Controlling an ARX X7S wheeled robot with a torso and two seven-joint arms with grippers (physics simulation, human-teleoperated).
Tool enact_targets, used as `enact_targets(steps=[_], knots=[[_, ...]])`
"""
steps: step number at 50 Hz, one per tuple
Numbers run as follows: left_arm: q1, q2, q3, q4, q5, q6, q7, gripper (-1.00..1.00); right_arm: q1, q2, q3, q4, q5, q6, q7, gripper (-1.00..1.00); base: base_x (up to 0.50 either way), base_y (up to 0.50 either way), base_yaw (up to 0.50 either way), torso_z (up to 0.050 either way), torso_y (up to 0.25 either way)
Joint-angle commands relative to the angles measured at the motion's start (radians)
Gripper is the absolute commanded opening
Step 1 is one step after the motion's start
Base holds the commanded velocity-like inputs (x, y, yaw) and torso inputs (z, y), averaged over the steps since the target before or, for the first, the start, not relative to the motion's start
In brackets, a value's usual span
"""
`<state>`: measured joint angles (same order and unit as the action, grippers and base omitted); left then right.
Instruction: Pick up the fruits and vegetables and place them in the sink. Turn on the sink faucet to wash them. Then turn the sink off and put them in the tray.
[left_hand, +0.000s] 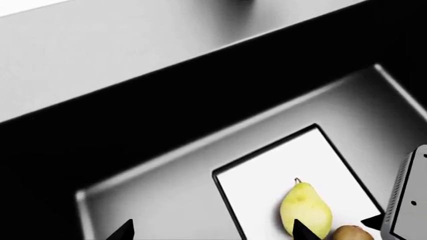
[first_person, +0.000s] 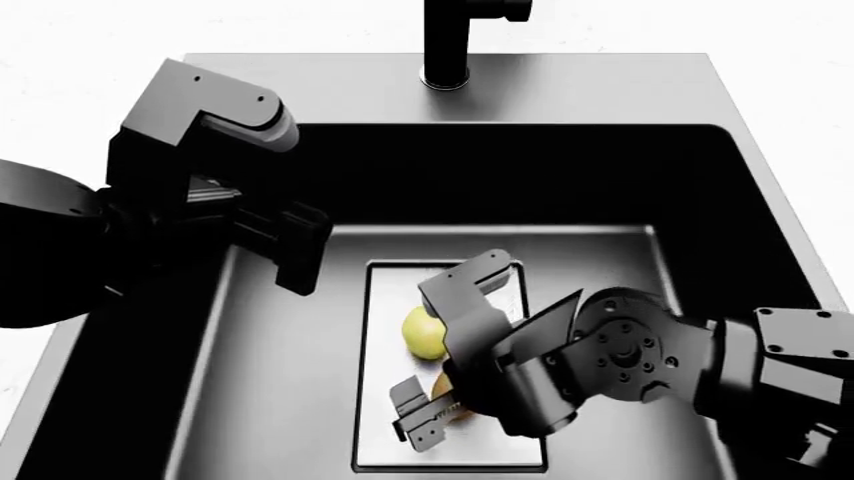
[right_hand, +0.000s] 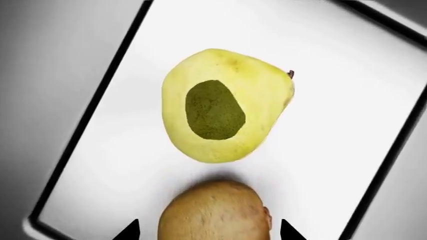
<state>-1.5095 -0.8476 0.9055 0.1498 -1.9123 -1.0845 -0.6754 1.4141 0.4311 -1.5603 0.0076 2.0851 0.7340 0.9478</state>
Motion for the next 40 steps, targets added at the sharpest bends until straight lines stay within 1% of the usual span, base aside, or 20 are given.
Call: enact_targets(steps=[1,34,35,40], knots=[[0.004,-0.006,0.001,-0.002,0.007,0.003,0.008,1.0,-0.008,-0.019,-0.01,0.037,-0.022,0.006,-0.031,1.0,0.0,0.0,0.0,0.0,0.0],[0.011,-0.009,0.007,-0.001,0.017,0.009,0.018,1.0,-0.046,-0.04,-0.028,0.103,-0.058,0.009,-0.099,1.0,0.0,0.0,0.0,0.0,0.0],[0.011,-0.009,0.007,-0.001,0.016,0.009,0.018,1.0,-0.047,-0.04,-0.029,0.104,-0.058,0.009,-0.097,-1.0,0.0,0.0,0.0,0.0,0.0],[0.011,-0.009,0.007,0.0,0.015,0.01,0.017,1.0,-0.048,-0.037,-0.03,0.094,-0.055,0.009,-0.085,-1.0,0.0,0.0,0.0,0.0,0.0]])
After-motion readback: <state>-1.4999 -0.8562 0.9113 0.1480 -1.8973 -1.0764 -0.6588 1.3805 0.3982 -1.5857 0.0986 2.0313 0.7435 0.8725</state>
